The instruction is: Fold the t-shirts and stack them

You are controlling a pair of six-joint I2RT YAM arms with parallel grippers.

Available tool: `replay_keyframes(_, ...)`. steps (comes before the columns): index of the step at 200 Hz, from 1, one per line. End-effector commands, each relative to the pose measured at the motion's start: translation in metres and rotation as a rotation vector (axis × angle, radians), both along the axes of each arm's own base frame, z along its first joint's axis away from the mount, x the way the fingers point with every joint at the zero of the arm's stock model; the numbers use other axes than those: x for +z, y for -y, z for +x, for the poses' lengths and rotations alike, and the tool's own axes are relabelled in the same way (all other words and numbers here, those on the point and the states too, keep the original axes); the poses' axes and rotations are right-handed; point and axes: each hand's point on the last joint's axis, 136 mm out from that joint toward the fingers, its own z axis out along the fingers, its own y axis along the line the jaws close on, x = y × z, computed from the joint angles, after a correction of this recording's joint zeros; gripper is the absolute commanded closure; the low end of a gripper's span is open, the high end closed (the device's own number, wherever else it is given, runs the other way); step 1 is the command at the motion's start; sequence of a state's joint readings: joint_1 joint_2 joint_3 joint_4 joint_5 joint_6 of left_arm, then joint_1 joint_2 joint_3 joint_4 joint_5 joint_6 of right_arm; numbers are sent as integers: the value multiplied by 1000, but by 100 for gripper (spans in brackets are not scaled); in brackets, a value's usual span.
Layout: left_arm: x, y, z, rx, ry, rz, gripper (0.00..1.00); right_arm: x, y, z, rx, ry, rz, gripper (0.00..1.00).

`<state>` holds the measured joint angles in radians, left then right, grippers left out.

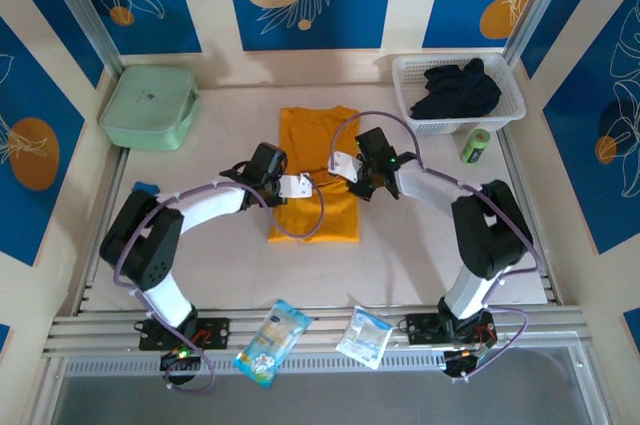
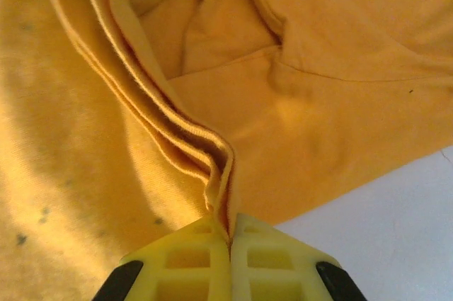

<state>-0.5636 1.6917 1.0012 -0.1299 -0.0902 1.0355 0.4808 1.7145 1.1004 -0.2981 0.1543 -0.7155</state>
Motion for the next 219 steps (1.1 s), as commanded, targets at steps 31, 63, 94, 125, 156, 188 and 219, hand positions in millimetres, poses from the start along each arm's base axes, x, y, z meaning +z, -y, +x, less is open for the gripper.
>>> replay_keyframes(31,15,4,44,72,113,-25,24,6,9,56,-252,59,44,71)
replay_keyframes(63,44,4,55,103,218,-70,17,27,5,68,-293,141,142,41)
replay_keyframes(94,97,3,54,111,350,-166,6,57,4,58,-233,193,155,35)
replay_keyframes(125,164,3,37,83,478,-341,1,91,4,23,-60,251,151,33)
replay_keyframes(156,201,3,-2,-23,527,-441,0,109,4,-36,191,264,122,31)
replay_keyframes(188,174,-3,-50,-184,378,-311,1,95,8,-104,435,190,52,29)
replay_keyframes(219,131,-17,-92,-325,214,-140,6,56,22,-152,643,87,-131,27)
